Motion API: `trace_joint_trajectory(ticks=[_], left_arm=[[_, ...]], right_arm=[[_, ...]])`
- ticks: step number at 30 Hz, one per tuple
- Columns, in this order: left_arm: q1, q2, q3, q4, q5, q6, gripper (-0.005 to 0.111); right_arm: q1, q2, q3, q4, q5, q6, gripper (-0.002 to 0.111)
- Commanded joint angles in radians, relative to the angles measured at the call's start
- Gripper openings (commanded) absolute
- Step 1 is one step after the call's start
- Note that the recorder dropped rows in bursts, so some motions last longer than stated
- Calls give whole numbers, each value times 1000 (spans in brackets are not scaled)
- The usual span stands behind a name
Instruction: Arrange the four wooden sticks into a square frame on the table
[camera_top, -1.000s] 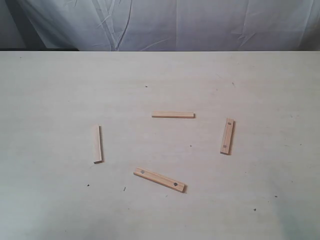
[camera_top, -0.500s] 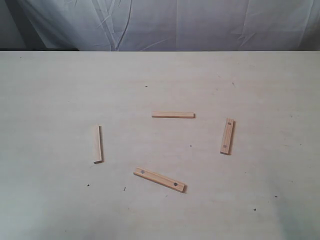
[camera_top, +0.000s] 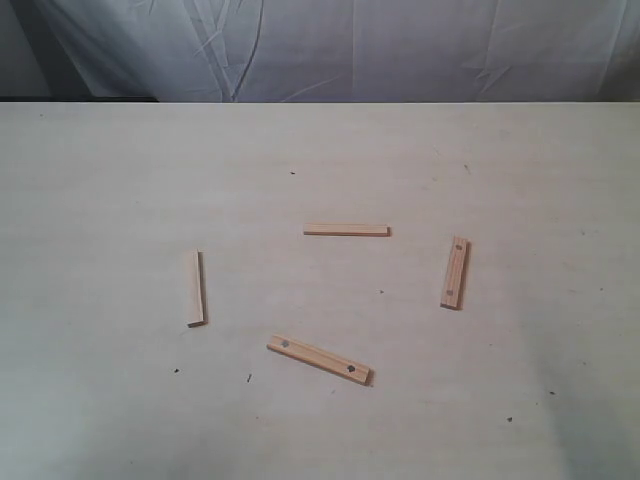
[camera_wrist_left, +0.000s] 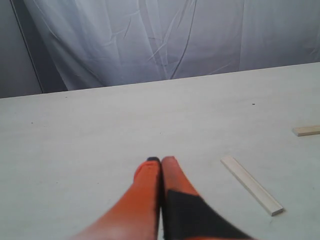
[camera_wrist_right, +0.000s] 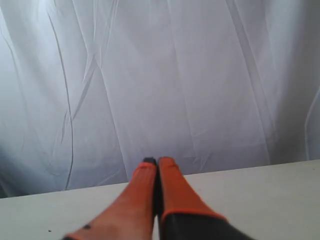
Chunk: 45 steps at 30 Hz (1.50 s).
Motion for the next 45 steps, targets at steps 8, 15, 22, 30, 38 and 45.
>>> trace_joint_trajectory(ticks=[8,15,22,30,38,45], left_arm=[[3,-6,5,25,-331,-8,0],[3,-6,5,25,-507,-118,0],[3,-1,-43,-296,-518,-121,0],[3,494,-459,-341,-65,82,0],[3,1203,-842,-140,315,82,0],[4,1594,-1046,-141,507,54,0]], right_arm=[[-5,-6,2,21,-46,-2,1],[-5,-6,2,107,-101,-2,1],[-5,161,-122,221,49,-13,-1],[-5,809,-520,146,429,-13,-1],[9,1398,-812,164,609,-9,-1],[197,1715,-1082,-148,779,321,-1]])
